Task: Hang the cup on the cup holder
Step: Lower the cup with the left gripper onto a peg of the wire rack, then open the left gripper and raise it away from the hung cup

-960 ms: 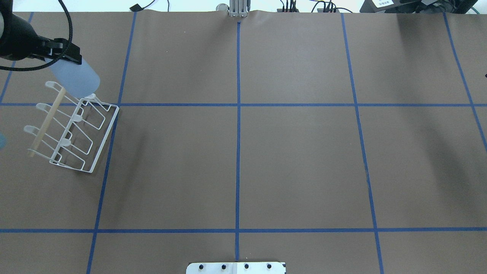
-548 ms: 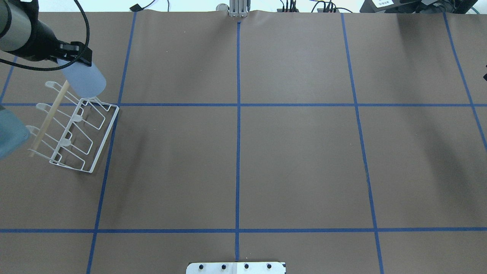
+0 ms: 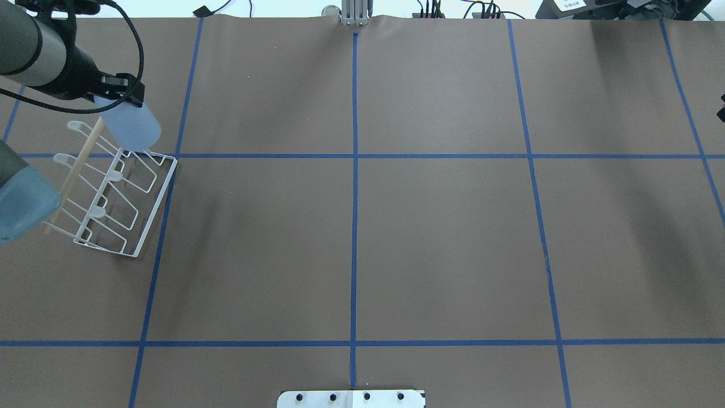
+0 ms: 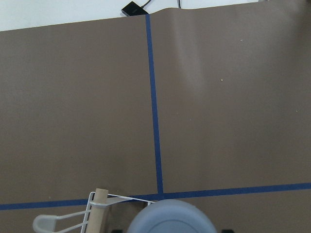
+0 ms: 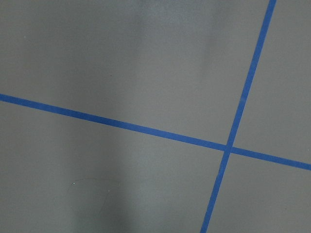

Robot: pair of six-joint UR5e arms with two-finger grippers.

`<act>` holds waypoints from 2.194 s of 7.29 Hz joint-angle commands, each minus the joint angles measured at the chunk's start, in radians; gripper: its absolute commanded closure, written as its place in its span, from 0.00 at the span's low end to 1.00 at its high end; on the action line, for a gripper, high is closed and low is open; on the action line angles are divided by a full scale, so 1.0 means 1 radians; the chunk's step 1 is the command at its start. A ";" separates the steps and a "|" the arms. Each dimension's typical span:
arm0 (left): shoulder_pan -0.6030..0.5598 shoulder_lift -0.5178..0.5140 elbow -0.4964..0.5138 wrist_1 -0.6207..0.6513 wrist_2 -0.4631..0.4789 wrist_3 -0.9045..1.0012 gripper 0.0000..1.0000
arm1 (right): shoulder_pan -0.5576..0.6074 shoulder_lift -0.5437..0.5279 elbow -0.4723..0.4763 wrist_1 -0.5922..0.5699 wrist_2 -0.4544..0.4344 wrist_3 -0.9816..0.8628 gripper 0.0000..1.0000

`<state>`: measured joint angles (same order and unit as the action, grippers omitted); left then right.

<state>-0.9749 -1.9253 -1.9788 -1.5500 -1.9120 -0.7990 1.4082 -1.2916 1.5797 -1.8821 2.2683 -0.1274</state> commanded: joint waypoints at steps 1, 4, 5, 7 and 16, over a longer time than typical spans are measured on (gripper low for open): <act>0.007 0.017 0.005 -0.002 -0.004 0.000 1.00 | 0.000 0.000 0.000 0.000 -0.001 0.000 0.00; 0.045 0.040 0.028 -0.002 -0.004 -0.003 1.00 | 0.000 0.000 0.000 0.001 -0.001 0.000 0.00; 0.054 0.042 0.037 -0.004 -0.004 -0.014 0.70 | 0.000 -0.002 0.000 0.001 -0.001 0.000 0.00; 0.056 0.048 0.028 -0.004 -0.007 -0.008 0.01 | 0.000 -0.009 0.025 0.012 -0.003 0.000 0.00; -0.558 0.315 0.186 0.108 -0.321 0.887 0.01 | 0.055 -0.069 0.037 0.024 -0.001 0.011 0.00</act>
<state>-1.4335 -1.6473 -1.9057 -1.4344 -2.1678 -0.0772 1.4360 -1.3467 1.6166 -1.8497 2.2624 -0.1181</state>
